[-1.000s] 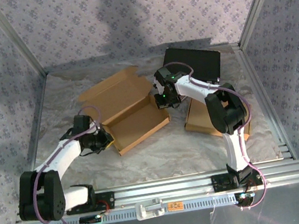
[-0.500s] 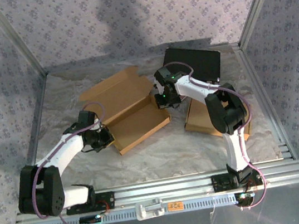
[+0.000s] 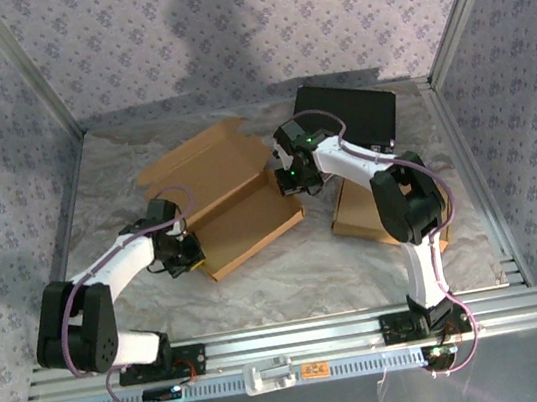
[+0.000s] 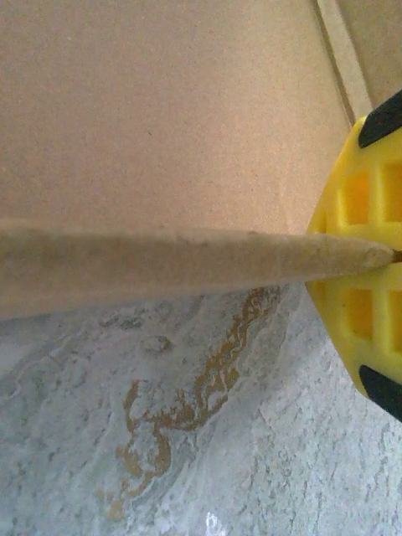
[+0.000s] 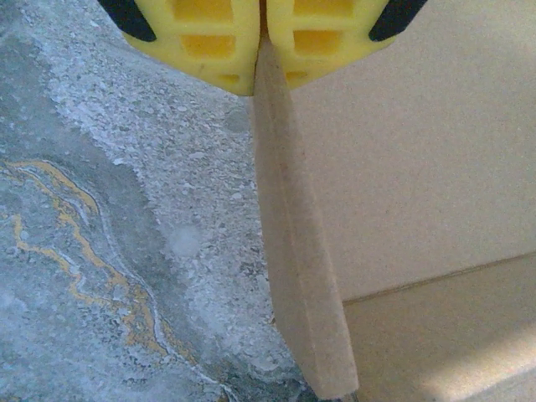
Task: Fold the paper box
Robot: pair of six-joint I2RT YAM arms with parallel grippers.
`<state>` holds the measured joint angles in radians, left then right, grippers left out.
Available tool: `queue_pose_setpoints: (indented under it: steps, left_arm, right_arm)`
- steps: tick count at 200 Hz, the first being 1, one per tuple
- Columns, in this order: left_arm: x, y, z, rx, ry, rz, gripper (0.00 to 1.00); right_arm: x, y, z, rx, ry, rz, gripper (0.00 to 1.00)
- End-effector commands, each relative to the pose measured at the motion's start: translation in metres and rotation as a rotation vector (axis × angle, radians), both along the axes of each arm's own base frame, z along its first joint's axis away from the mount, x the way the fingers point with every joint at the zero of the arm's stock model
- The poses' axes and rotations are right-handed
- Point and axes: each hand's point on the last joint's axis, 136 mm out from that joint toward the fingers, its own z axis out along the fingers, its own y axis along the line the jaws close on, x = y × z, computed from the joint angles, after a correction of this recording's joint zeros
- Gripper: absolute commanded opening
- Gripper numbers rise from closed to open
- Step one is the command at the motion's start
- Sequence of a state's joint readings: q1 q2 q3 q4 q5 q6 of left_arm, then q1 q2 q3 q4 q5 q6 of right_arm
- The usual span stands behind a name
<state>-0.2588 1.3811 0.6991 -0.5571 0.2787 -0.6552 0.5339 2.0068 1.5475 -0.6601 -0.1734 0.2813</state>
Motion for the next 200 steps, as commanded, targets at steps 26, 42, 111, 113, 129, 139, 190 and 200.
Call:
queue_pose_setpoints:
  steps: [26, 42, 111, 113, 129, 139, 190, 200]
  left_arm:
    - [-0.021, 0.012, -0.018, 0.132, 0.109, -0.033, 0.00]
    - [-0.020, 0.012, -0.015, 0.148, 0.109, -0.032, 0.00]
    - [-0.017, 0.014, -0.009, 0.216, 0.134, -0.082, 0.00]
    - [-0.018, 0.015, -0.009, 0.221, 0.136, -0.084, 0.00]
    - [-0.014, 0.019, -0.004, 0.265, 0.126, -0.097, 0.00]
    - [-0.011, 0.020, 0.000, 0.290, 0.116, -0.103, 0.00]
    - [-0.002, 0.023, 0.008, 0.334, 0.099, -0.136, 0.00]
    - [0.001, 0.023, 0.009, 0.342, 0.092, -0.146, 0.00]
  right_arm:
    - [-0.020, 0.014, 0.018, -0.005, -0.073, -0.009, 0.00]
    - [-0.023, 0.020, 0.023, -0.013, -0.126, -0.016, 0.00]
    - [-0.039, 0.029, 0.032, 0.005, -0.207, -0.045, 0.00]
    - [-0.039, 0.029, 0.031, 0.004, -0.210, -0.047, 0.00]
    - [-0.041, 0.030, 0.031, 0.025, -0.225, -0.062, 0.00]
    - [-0.043, 0.030, 0.031, 0.036, -0.230, -0.072, 0.00]
    - [-0.052, 0.030, 0.038, 0.050, -0.266, -0.190, 0.00]
    - [-0.060, 0.022, 0.027, 0.018, -0.255, -0.208, 0.00]
